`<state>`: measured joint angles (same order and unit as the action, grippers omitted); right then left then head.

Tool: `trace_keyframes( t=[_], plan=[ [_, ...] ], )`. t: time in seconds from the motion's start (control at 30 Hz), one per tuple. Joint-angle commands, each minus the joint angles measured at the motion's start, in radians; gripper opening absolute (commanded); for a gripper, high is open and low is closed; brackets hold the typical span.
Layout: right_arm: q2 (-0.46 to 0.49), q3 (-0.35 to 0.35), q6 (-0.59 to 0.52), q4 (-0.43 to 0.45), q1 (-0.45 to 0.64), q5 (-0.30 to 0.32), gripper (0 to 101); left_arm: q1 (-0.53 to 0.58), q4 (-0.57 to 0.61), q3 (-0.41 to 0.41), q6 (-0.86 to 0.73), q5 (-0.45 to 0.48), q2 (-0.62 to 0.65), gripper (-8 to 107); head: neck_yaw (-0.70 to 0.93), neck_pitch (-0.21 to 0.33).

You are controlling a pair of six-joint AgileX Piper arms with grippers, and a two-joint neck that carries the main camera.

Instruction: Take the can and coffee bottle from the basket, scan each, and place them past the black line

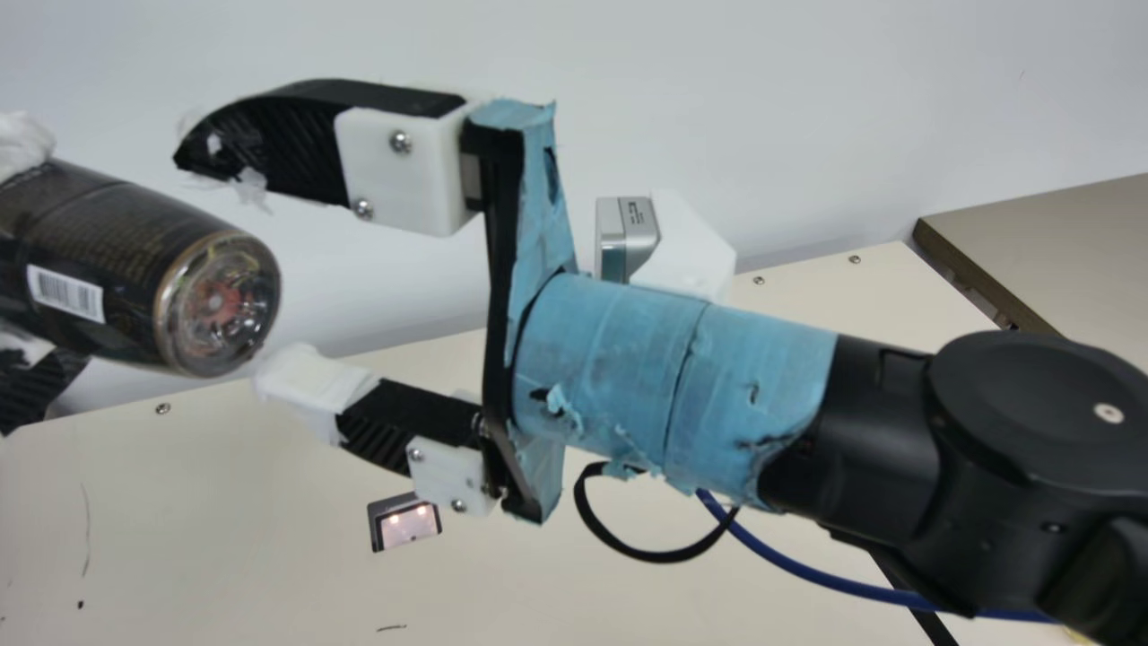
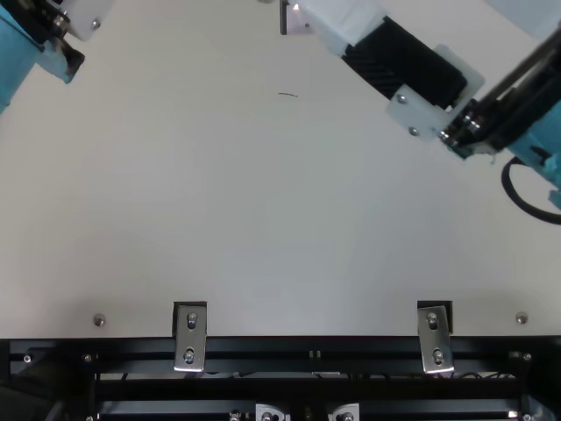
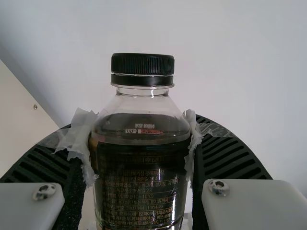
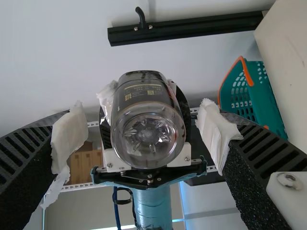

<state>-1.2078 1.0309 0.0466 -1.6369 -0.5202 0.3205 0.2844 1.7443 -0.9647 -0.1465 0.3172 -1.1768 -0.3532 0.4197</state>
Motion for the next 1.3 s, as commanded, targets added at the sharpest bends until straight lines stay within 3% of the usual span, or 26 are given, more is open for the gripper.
trace_keyframes(
  t=[0.0,0.33,0.83,1.27],
  plan=[
    [-0.010,0.006,-0.010,-0.016,-0.011,-0.006,101,0.000,0.000,0.000,0.000,0.000,0.000,10,-0.006,0.014],
    [-0.066,0.039,-0.078,-0.108,-0.065,-0.043,101,0.000,0.000,0.000,0.000,0.000,0.000,10,-0.006,0.014],
    [-0.117,0.110,-0.026,-0.108,-0.105,-0.084,101,0.000,0.000,0.000,0.000,0.000,0.000,10,-0.006,0.014],
    [-0.131,0.119,-0.004,-0.110,-0.121,-0.101,101,0.000,0.000,0.000,0.000,0.000,0.000,10,-0.006,0.014]
  ],
)
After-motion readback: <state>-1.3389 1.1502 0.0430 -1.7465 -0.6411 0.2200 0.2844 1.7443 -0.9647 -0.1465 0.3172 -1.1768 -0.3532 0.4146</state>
